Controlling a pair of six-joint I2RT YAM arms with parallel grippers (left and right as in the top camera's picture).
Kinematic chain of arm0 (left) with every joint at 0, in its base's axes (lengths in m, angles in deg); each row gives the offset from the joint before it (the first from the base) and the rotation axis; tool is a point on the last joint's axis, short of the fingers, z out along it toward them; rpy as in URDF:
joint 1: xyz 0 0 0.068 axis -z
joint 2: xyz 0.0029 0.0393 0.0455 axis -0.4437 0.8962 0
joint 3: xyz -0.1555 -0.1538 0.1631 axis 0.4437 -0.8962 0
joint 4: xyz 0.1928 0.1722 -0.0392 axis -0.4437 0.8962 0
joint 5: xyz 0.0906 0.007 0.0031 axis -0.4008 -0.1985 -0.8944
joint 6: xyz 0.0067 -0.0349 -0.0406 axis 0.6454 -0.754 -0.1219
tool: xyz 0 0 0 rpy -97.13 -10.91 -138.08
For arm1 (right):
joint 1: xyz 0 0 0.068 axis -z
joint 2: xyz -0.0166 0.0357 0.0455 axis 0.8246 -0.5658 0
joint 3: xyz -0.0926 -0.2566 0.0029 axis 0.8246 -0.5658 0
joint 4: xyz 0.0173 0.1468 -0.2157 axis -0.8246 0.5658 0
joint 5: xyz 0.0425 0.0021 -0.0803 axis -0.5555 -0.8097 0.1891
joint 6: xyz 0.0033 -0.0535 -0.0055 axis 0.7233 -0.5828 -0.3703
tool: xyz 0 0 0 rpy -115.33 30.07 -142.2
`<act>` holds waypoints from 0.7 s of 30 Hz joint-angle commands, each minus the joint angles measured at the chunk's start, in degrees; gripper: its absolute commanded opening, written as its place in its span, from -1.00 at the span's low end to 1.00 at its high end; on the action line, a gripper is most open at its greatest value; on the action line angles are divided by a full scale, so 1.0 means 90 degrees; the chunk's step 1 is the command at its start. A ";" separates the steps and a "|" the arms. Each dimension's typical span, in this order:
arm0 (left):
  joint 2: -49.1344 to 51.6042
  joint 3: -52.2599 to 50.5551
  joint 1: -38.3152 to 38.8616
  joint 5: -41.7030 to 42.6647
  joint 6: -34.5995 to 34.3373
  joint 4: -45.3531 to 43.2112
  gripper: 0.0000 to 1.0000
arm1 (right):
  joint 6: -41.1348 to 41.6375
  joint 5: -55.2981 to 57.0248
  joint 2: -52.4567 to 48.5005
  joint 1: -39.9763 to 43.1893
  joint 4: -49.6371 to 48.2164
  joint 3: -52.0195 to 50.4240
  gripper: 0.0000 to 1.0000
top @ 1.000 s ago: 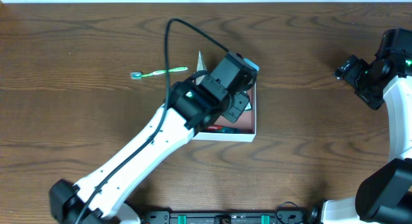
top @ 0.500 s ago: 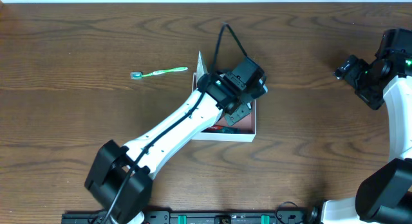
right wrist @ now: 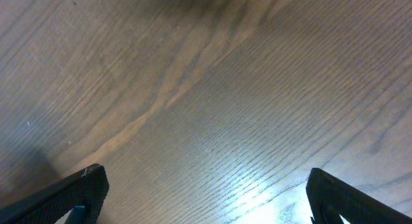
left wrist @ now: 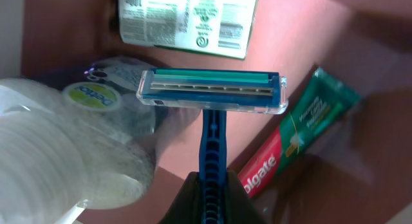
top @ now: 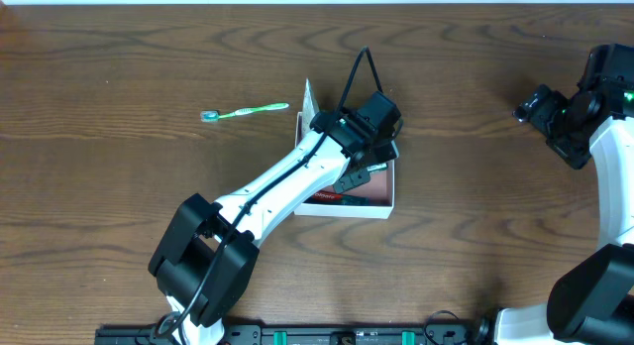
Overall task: Pack container
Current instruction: 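Carry the razor right and lower it into the box, then open the left gripper and move it back toward the green toothbrush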
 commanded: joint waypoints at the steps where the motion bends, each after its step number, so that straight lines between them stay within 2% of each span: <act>1: 0.0024 -0.0095 0.0000 -0.0107 0.0515 0.0170 -0.66 | -0.0002 -0.0024 -0.0034 -0.0046 0.0010 0.0002 0.98; 2: 0.0024 -0.0095 0.0010 -0.0107 0.0525 0.0214 -0.42 | -0.0002 -0.0024 -0.0034 -0.0046 0.0010 0.0002 0.98; 4: 0.0024 -0.0095 0.0015 -0.0104 0.0522 0.0279 -0.18 | -0.0002 -0.0024 -0.0034 -0.0046 0.0010 0.0002 0.99; 8: 0.0024 -0.0095 0.0051 -0.0104 0.0522 0.0352 -0.07 | -0.0002 -0.0024 -0.0034 -0.0046 0.0007 0.0002 0.99; 14: 0.0015 -0.0012 0.0214 -0.0107 0.0483 0.0338 -0.03 | -0.0002 -0.0024 -0.0034 -0.0046 0.0010 0.0002 0.99; 16: -0.0022 0.0107 0.0311 -0.0107 0.0321 0.0270 0.08 | -0.0002 -0.0024 -0.0034 -0.0046 0.0010 0.0002 0.99; 20: -0.0209 0.0333 0.0571 -0.0112 0.0182 0.0068 0.43 | -0.0002 -0.0024 -0.0034 -0.0046 0.0010 0.0002 0.98; 21: -0.0270 0.0384 0.0629 -0.0112 0.0165 0.0032 0.45 | -0.0002 -0.0024 -0.0034 -0.0046 0.0010 0.0002 0.99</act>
